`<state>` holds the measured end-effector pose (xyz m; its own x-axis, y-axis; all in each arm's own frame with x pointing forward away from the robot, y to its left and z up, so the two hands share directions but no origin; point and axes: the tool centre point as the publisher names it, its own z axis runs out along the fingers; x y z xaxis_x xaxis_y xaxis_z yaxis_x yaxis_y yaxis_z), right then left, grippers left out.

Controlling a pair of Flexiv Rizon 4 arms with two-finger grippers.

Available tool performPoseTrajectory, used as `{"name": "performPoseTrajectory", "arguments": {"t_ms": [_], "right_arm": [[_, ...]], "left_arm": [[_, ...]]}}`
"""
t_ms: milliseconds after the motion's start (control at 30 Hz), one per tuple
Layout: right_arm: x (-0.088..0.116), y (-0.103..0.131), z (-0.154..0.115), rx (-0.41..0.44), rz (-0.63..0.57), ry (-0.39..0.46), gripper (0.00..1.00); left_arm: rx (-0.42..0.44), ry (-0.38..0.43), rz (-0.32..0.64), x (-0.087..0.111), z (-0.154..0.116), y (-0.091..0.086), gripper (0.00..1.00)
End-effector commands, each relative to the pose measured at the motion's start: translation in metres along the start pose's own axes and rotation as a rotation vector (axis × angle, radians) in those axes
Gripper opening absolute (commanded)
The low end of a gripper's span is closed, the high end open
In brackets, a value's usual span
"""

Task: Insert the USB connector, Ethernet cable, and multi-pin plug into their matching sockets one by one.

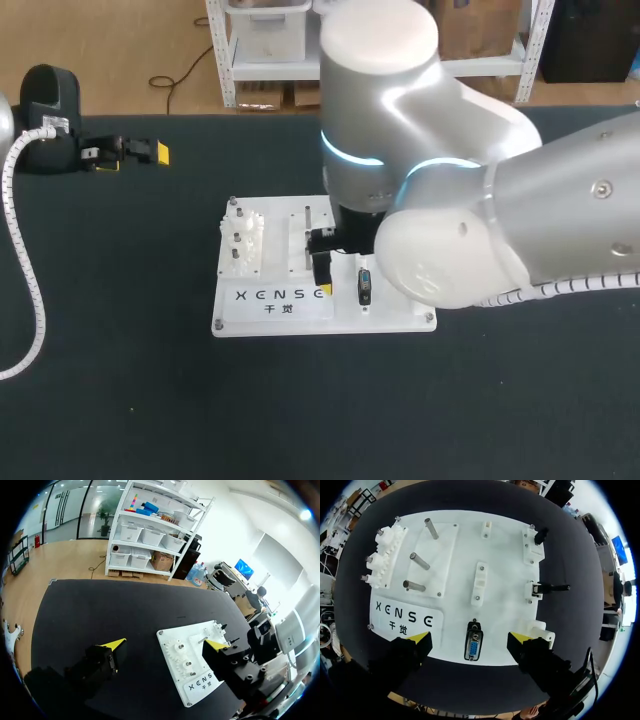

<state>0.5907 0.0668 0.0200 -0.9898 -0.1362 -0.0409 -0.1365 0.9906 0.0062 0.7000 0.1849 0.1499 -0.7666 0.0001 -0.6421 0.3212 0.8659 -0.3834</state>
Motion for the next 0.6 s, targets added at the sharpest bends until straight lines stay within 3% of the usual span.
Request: {"name": "performPoseTrajectory", "arguments": {"t_ms": [33, 233, 300, 433, 600], "right_arm": [[0.0038, -0.0021, 0.0015, 0.0, 0.013, 0.0, 1.0], [0.0069, -0.0027, 0.0036, 0.018, 0.04, 0.003, 0.99], [0.0073, -0.0024, 0.0039, 0.02, 0.046, 0.002, 0.81], [0.0082, -0.0035, 0.0047, 0.008, 0.061, 0.009, 0.57], [0.0077, -0.0061, 0.0048, -0.004, 0.066, 0.011, 0.49]], "left_arm": [[0.0, 0.0, 0.0, 0.0, 0.0, 0.0, 1.0], [0.0, 0.0, 0.0, 0.0, 0.0, 0.0, 1.0], [0.0, 0.0, 0.0, 0.0, 0.0, 0.0, 1.0], [0.0, 0.0, 0.0, 0.0, 0.0, 0.0, 1.0], [0.0, 0.0, 0.0, 0.0, 0.0, 0.0, 1.0]]}}
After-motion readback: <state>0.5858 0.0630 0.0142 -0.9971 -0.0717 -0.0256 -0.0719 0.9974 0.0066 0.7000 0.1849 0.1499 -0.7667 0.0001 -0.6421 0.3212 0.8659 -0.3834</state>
